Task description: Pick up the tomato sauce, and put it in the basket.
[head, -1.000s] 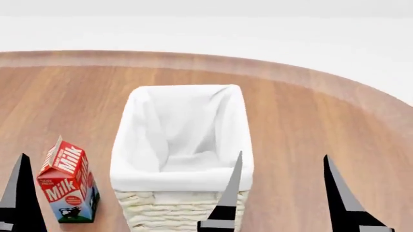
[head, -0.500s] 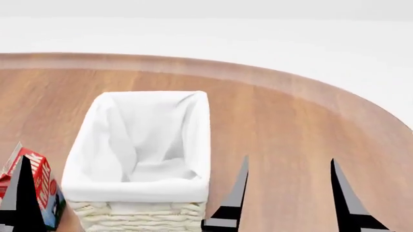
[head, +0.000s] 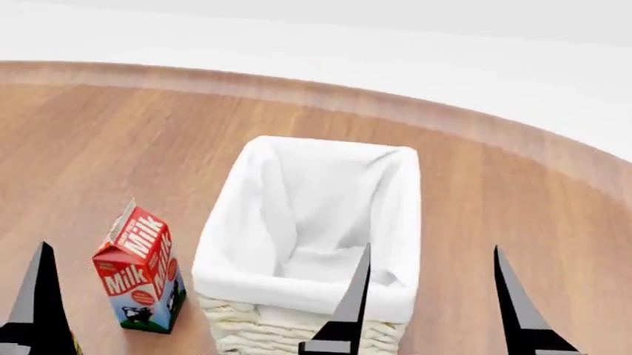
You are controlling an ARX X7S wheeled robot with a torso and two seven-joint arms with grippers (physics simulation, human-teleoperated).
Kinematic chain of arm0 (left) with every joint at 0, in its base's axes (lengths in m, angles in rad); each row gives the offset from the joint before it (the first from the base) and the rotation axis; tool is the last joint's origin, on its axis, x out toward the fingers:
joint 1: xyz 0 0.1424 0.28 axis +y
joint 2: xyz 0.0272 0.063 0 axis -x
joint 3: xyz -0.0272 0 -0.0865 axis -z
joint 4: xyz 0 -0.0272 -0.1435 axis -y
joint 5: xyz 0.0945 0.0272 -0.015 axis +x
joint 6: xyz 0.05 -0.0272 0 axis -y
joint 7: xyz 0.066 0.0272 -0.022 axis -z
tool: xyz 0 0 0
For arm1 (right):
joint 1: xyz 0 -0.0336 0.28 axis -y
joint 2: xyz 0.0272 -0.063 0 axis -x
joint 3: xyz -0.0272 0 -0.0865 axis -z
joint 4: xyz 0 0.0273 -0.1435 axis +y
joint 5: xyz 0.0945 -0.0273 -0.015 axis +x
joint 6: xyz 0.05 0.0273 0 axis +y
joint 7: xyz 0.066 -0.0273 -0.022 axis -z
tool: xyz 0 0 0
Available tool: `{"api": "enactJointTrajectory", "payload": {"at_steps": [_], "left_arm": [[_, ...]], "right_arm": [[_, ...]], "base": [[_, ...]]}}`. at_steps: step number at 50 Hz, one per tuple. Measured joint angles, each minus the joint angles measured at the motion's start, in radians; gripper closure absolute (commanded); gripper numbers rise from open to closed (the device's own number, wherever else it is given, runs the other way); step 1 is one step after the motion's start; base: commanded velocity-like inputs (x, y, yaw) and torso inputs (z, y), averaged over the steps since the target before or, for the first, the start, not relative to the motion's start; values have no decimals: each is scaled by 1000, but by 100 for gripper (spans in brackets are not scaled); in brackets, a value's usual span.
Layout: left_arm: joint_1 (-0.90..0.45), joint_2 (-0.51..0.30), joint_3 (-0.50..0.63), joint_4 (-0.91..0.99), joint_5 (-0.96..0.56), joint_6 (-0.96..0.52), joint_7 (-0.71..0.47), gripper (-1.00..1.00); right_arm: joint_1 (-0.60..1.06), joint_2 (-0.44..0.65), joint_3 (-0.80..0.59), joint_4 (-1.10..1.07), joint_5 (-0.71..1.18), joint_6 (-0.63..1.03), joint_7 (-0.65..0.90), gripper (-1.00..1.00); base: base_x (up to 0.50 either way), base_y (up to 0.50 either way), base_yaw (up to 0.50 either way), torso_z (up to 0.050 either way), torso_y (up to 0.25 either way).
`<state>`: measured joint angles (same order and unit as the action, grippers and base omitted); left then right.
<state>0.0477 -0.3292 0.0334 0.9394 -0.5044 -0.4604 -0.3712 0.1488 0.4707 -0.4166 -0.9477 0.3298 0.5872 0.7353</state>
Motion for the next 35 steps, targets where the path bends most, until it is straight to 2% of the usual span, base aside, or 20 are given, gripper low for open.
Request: {"api": "enactJointTrajectory", "payload": {"at_steps": [5, 8, 35], "left_arm": [[0, -5, 5, -4, -2, 4, -5, -100], [0, -8, 6, -7, -4, 5, -8, -100], [6, -45, 17, 1, -40, 21, -28, -100]], "right_arm": [[0, 1, -1, 4, 1, -4, 3, -100], [-3, 1, 2, 5, 5, -16, 2, -100], [-10, 13, 9, -18, 12, -49, 23, -100]], "base": [[0, 0, 500, 0, 0], [0, 0, 0, 9, 0], [0, 0, 0, 49, 0]]}}
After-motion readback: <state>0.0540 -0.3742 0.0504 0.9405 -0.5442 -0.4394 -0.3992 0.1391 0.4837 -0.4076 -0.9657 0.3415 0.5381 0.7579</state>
